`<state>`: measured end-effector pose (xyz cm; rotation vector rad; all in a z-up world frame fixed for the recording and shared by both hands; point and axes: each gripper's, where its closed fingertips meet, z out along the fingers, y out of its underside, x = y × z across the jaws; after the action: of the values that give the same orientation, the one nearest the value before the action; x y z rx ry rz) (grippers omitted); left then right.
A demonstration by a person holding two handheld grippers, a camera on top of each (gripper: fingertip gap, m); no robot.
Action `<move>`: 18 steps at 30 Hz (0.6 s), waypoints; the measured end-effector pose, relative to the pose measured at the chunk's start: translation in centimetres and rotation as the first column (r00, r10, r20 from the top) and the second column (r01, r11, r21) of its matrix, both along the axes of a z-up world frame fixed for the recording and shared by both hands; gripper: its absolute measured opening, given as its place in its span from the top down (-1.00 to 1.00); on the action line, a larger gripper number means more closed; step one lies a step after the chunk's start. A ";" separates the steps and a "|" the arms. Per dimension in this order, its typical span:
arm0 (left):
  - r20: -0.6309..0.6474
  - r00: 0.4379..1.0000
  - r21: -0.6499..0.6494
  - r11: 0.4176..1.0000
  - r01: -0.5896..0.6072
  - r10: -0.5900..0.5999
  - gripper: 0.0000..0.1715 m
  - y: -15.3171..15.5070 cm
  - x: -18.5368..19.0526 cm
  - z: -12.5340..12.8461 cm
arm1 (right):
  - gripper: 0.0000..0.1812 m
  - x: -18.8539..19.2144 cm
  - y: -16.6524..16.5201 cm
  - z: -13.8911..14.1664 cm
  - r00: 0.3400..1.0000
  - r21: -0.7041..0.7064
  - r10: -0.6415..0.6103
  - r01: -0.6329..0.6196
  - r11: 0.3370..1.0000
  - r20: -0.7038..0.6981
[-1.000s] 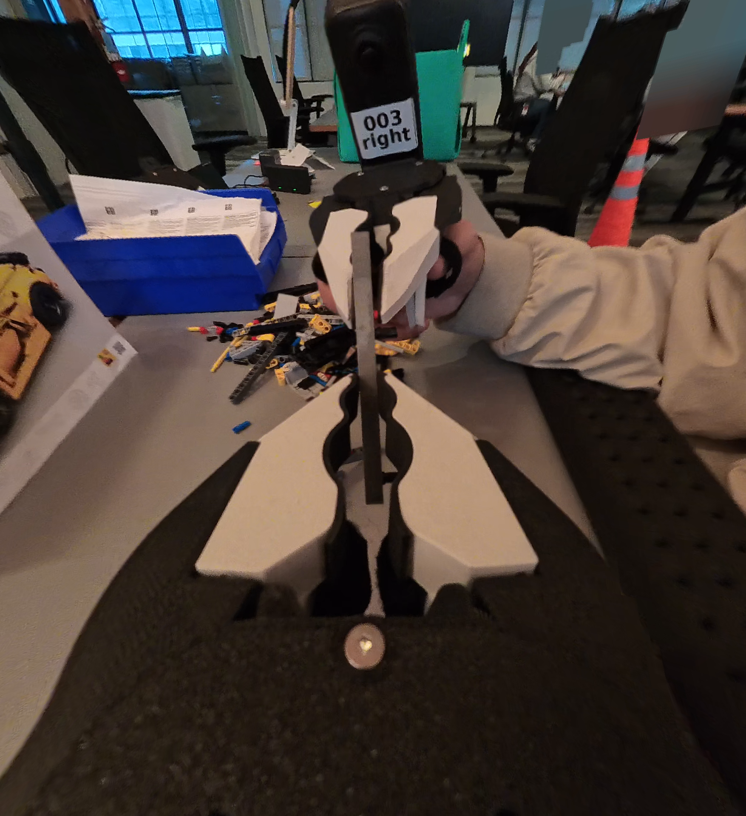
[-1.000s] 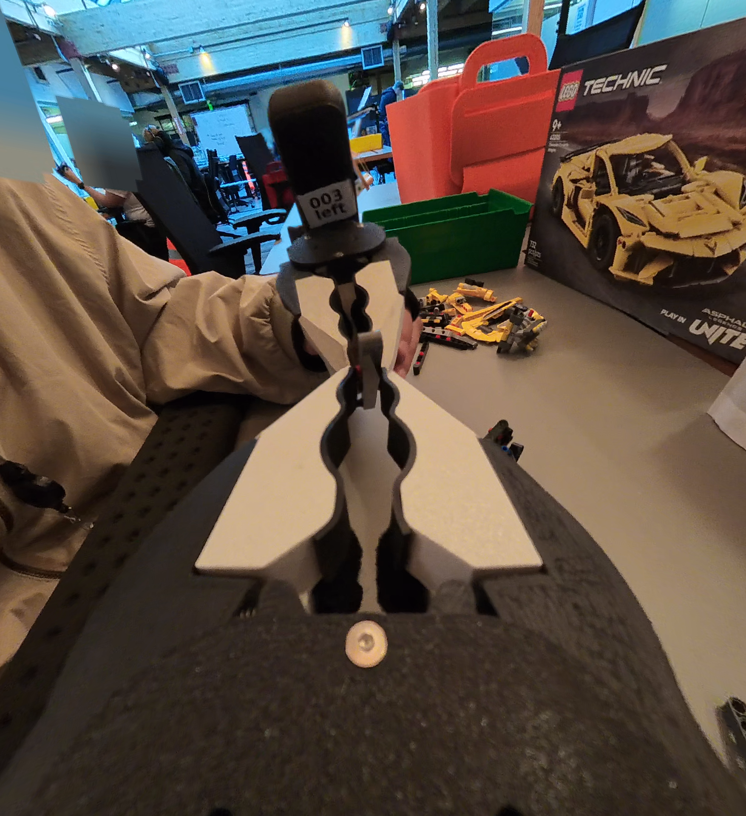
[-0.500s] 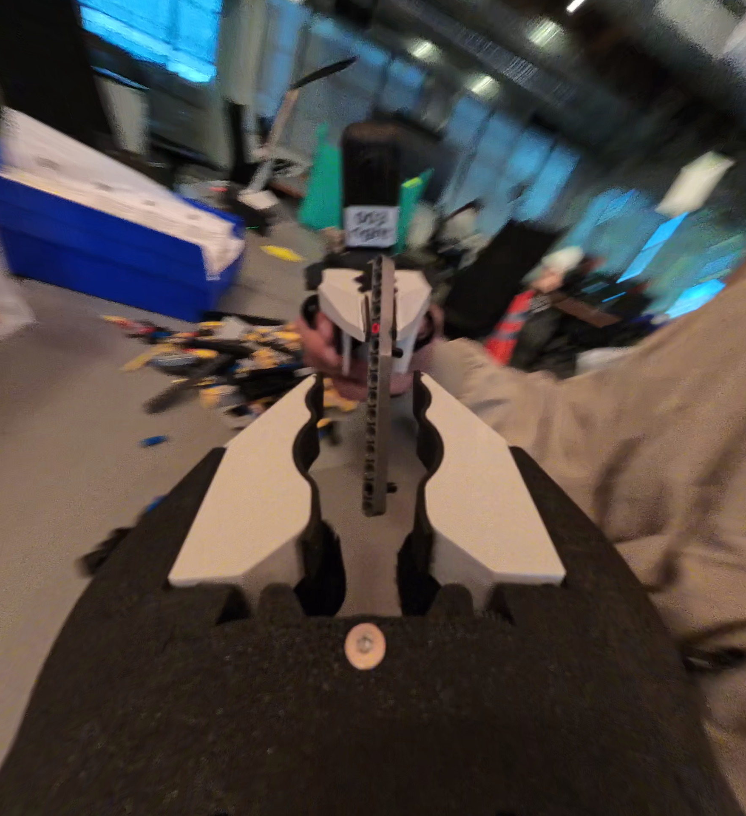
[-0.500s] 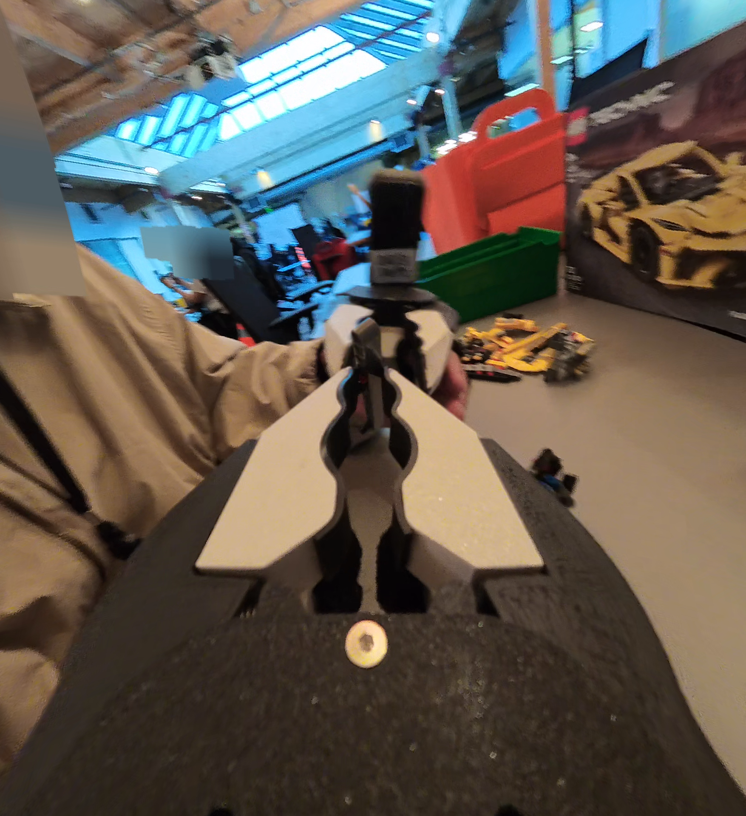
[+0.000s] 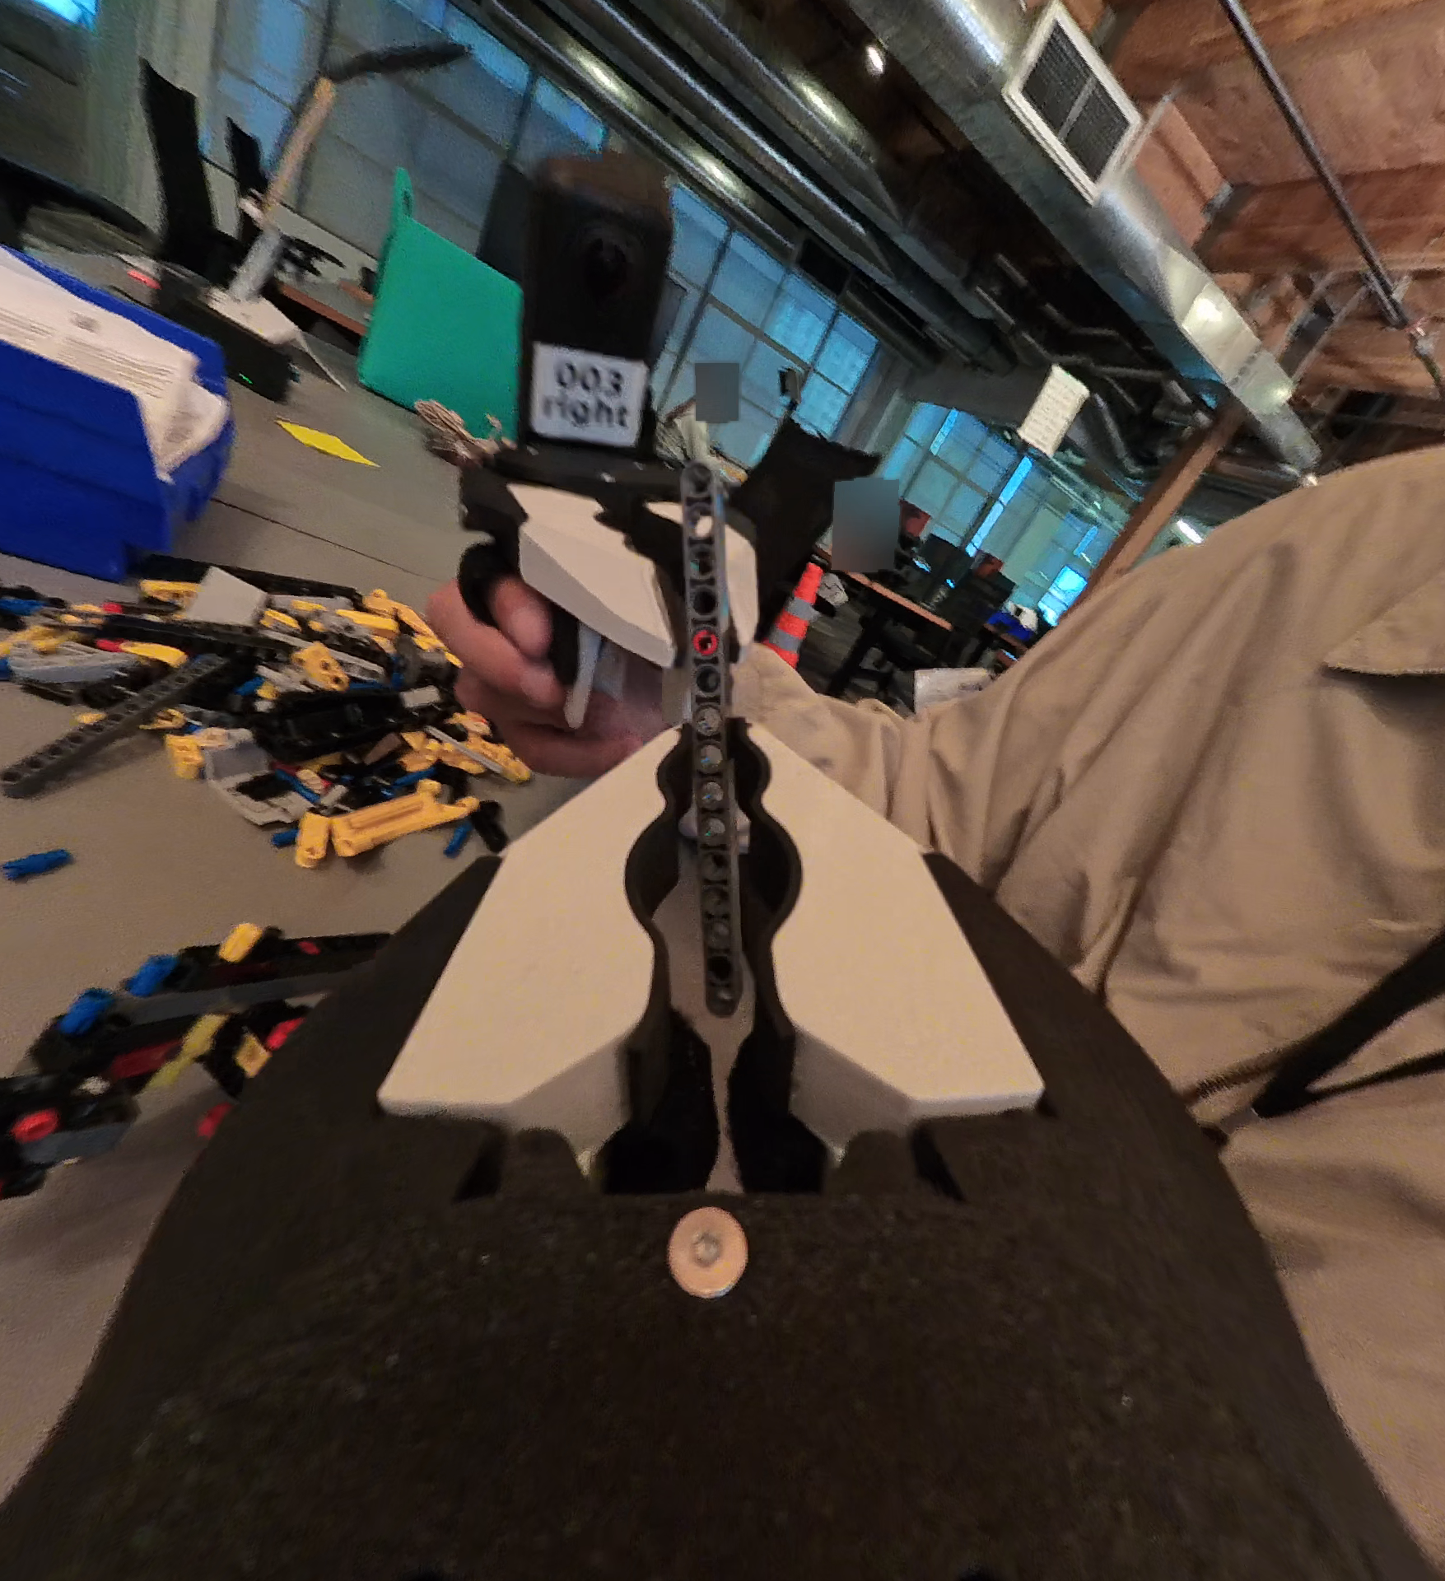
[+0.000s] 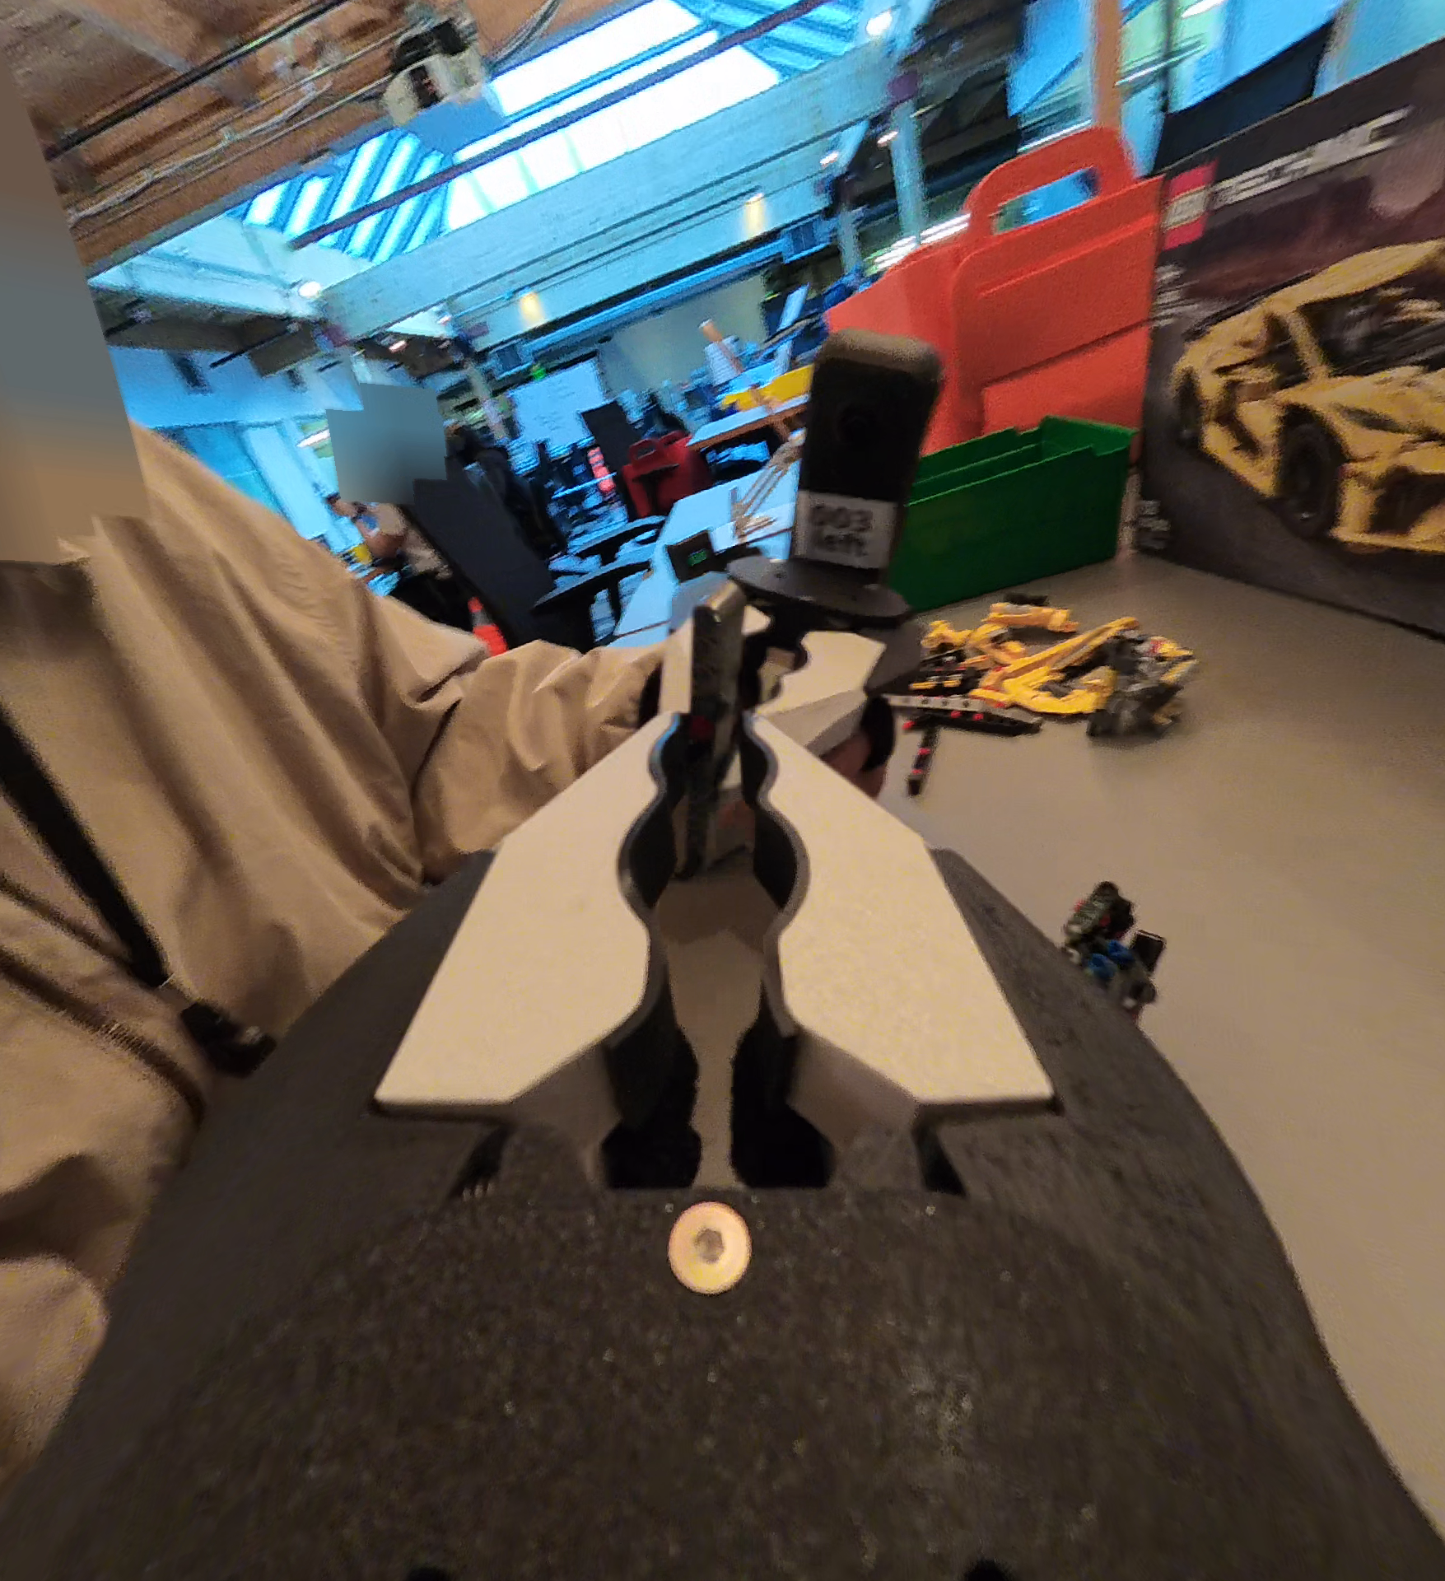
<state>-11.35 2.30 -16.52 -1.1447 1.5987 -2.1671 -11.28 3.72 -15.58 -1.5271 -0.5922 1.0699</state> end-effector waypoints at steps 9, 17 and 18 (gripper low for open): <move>0.000 0.982 0.211 0.960 -0.186 0.191 0.91 2.5 1.1 -1.7 | 0.88 0.7 1.5 -2.8 0.992 -0.126 -0.074 0.086 0.988 0.099; -0.006 0.978 0.415 0.890 -0.188 0.209 0.92 2.0 1.3 -3.9 | 0.96 0.7 1.3 -4.7 0.967 -0.139 -0.063 0.100 0.985 0.246; 0.016 0.975 0.428 0.880 -0.208 0.223 0.92 2.1 1.5 -3.6 | 0.96 0.9 1.3 -4.8 0.962 -0.132 -0.069 0.107 0.985 0.265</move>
<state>-9.88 4.37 -20.16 -1.1536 1.7482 -1.5599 -10.42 4.97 -20.33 -1.8217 -0.6288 0.8661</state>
